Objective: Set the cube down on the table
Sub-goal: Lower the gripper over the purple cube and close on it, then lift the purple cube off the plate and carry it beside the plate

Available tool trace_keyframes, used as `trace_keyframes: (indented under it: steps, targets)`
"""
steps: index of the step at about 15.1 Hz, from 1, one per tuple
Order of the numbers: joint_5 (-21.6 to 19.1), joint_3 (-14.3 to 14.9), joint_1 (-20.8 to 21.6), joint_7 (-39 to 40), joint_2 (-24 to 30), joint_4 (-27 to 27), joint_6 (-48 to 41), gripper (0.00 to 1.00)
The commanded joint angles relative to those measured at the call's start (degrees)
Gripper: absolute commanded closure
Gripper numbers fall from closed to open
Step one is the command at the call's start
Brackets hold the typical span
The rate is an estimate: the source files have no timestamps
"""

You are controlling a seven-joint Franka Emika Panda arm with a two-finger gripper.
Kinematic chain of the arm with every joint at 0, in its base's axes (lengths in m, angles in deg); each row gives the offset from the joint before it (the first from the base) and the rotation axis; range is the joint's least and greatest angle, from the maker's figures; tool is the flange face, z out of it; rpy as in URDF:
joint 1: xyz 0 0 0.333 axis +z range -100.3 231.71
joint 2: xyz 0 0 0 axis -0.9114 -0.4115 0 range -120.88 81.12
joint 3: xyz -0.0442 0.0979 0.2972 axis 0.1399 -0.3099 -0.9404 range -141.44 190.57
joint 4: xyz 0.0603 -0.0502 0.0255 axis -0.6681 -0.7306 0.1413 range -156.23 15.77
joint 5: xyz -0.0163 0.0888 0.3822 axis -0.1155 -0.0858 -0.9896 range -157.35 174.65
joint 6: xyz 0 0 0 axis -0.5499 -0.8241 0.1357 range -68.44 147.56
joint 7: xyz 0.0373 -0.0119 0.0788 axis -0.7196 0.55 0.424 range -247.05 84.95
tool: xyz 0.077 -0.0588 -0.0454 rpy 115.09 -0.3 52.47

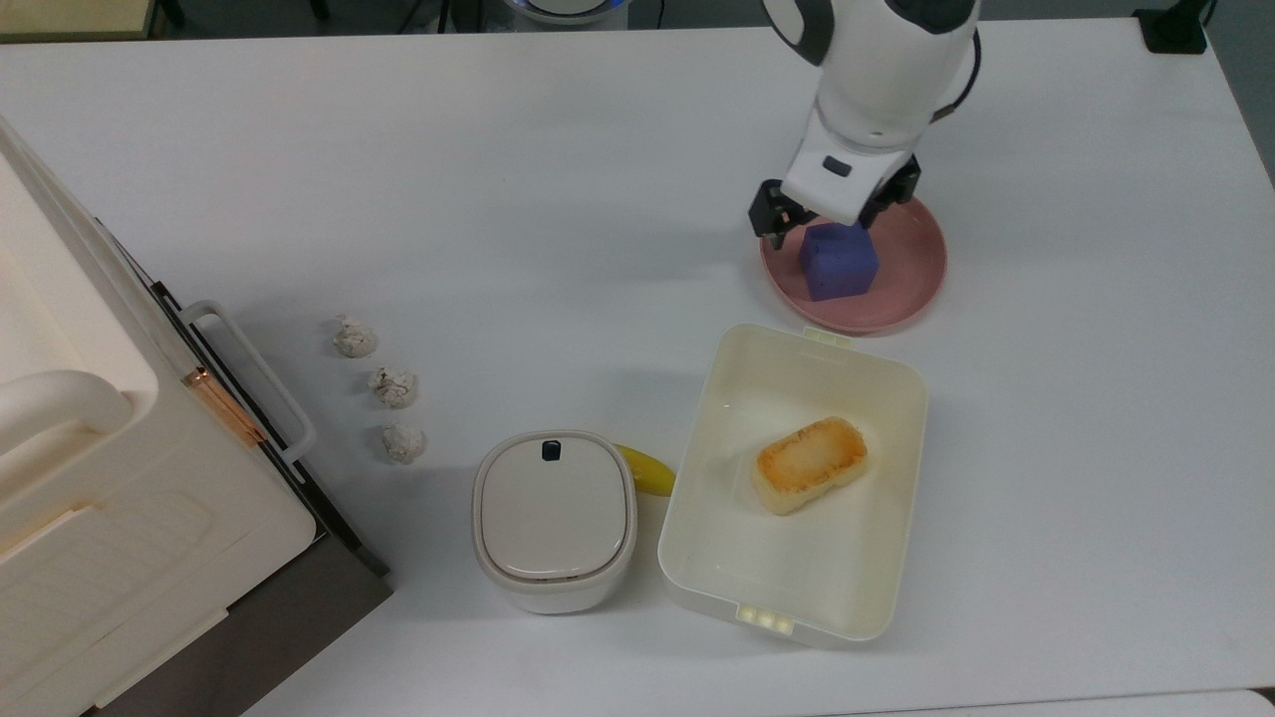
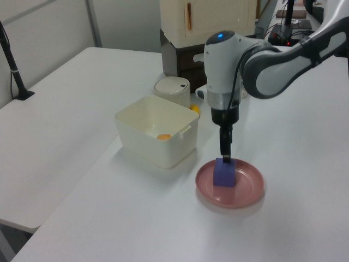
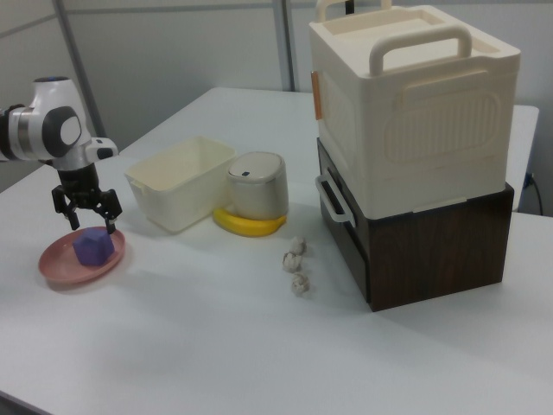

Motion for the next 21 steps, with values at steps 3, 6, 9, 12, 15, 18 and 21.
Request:
trace_keyframes:
  steps: [3,6,9,12,15,18,21]
  targets:
    - [2.88,-1.18,2.02,-6.38,-4.81,1.02,4.06,0.00]
    - [6.84,-2.07,1.93,-9.21,-6.31,0.94,6.00,0.07]
    - [6.50,-2.15,1.93,-8.41,-6.14,1.11,5.56,0.88]
    - [5.62,-2.15,1.05,-6.67,-2.19,1.20,0.48,0.91]
    - [3.52,-0.58,-1.49,0.52,0.98,1.20,-4.27,0.91]
    - [3.68,1.71,-7.89,10.19,1.25,0.68,-6.83,0.88]
    - [4.13,5.13,-12.03,17.75,0.90,-0.55,-6.75,0.81]
